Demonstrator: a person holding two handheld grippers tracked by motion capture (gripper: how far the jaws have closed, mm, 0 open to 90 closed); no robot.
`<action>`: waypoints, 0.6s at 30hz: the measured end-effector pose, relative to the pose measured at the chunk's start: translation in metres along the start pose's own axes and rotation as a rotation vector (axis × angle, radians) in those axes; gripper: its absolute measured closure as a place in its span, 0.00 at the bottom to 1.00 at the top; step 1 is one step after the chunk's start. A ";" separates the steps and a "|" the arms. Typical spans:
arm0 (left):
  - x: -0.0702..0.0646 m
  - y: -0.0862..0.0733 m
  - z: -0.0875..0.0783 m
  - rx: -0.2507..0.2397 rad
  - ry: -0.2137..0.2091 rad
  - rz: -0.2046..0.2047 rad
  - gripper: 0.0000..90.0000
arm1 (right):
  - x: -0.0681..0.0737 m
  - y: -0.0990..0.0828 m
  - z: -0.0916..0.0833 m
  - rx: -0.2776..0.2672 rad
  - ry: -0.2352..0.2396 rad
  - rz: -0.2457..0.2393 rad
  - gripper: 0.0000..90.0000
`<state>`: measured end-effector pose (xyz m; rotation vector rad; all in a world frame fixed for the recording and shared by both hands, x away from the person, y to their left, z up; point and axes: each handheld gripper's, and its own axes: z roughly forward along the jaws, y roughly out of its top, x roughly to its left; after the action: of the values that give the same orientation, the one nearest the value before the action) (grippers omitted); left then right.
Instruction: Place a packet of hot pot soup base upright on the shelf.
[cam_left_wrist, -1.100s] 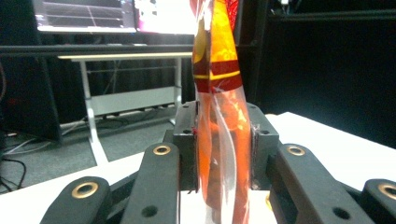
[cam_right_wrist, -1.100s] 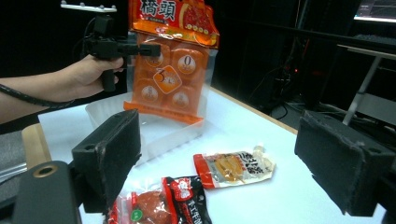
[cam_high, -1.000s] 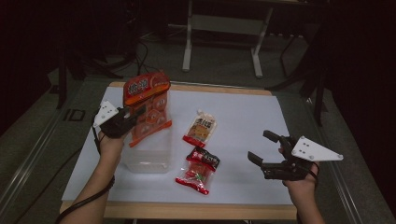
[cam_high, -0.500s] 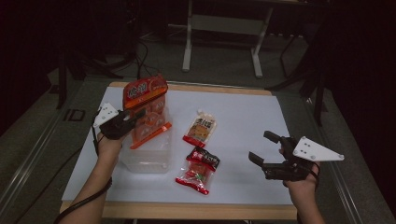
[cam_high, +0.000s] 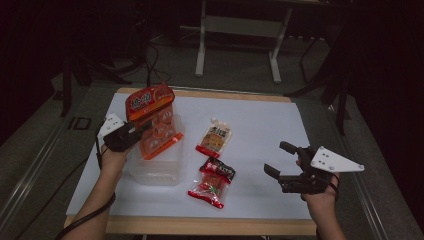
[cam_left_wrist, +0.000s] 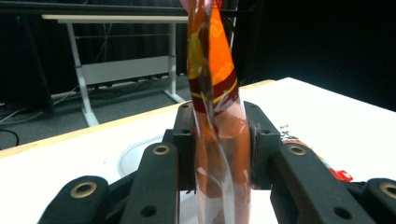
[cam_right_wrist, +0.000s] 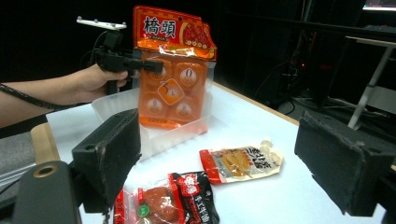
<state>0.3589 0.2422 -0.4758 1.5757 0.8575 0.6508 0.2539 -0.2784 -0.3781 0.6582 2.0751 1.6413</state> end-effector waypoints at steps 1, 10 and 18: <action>0.002 -0.001 -0.001 0.007 0.005 -0.013 0.77 | 0.000 0.000 0.001 0.001 0.001 0.000 0.16; 0.009 0.001 -0.007 -0.008 0.055 -0.049 0.64 | -0.001 -0.003 0.002 0.008 0.004 0.007 0.16; 0.007 0.006 -0.010 0.017 0.063 -0.131 0.21 | -0.001 -0.006 0.005 0.021 -0.002 -0.001 0.16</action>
<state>0.3559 0.2537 -0.4688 1.5062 1.0066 0.6032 0.2569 -0.2761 -0.3849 0.6648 2.0941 1.6191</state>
